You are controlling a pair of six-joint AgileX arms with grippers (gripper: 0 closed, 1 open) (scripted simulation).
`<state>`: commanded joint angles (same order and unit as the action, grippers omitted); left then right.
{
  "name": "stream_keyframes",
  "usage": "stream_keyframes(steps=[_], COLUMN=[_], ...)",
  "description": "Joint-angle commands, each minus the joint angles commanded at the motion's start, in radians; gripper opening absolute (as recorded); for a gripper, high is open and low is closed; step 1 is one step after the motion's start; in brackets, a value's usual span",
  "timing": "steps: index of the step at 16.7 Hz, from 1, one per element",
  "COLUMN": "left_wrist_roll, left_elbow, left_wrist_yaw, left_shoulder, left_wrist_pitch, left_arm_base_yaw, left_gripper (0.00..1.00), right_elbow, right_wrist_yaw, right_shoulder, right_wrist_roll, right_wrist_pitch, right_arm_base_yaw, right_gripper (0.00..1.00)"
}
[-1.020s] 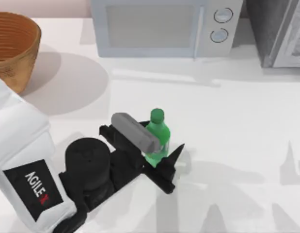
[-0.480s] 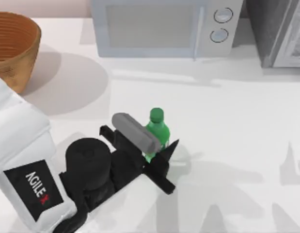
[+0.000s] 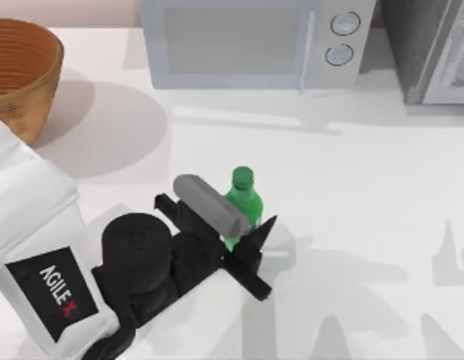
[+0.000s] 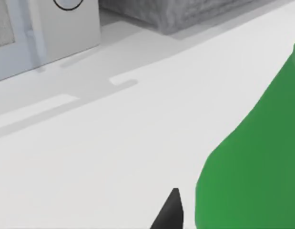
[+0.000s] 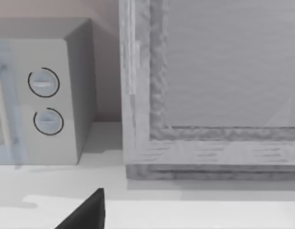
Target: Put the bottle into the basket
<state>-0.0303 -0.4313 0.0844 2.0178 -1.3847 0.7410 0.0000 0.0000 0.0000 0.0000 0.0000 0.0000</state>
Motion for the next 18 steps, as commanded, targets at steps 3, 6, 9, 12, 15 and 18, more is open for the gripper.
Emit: stream_keyframes(steps=[3, 6, 9, 12, 15, 18], left_wrist_roll=[-0.004, -0.013, -0.022, -0.028, -0.028, -0.030], left_elbow=[-0.031, -0.150, -0.336, -0.532, -0.671, -0.729], left_wrist_yaw=[0.019, 0.055, 0.076, 0.095, 0.126, 0.155], left_shoulder=[-0.019, -0.082, -0.177, -0.298, -0.392, -0.456], left_wrist_pitch=[0.031, 0.150, 0.359, 0.645, 0.910, 1.088], left_arm_base_yaw=[-0.015, -0.104, -0.254, -0.445, -0.654, -0.816], left_gripper=[0.00, 0.00, 0.00, 0.00, 0.00, 0.00], right_elbow=[0.000, 0.000, 0.000, 0.000, 0.000, 0.000], right_wrist_yaw=[0.000, 0.000, 0.000, 0.000, 0.000, 0.000], right_shoulder=[0.000, 0.000, 0.000, 0.000, 0.000, 0.000], right_wrist_roll=[0.000, 0.000, 0.000, 0.000, 0.000, 0.000], right_wrist_pitch=[0.000, 0.000, 0.000, 0.000, 0.000, 0.000], right_arm_base_yaw=[0.000, 0.000, 0.000, 0.000, 0.000, 0.000], right_gripper=[1.00, 1.00, 1.00, 1.00, 1.00, 1.00])
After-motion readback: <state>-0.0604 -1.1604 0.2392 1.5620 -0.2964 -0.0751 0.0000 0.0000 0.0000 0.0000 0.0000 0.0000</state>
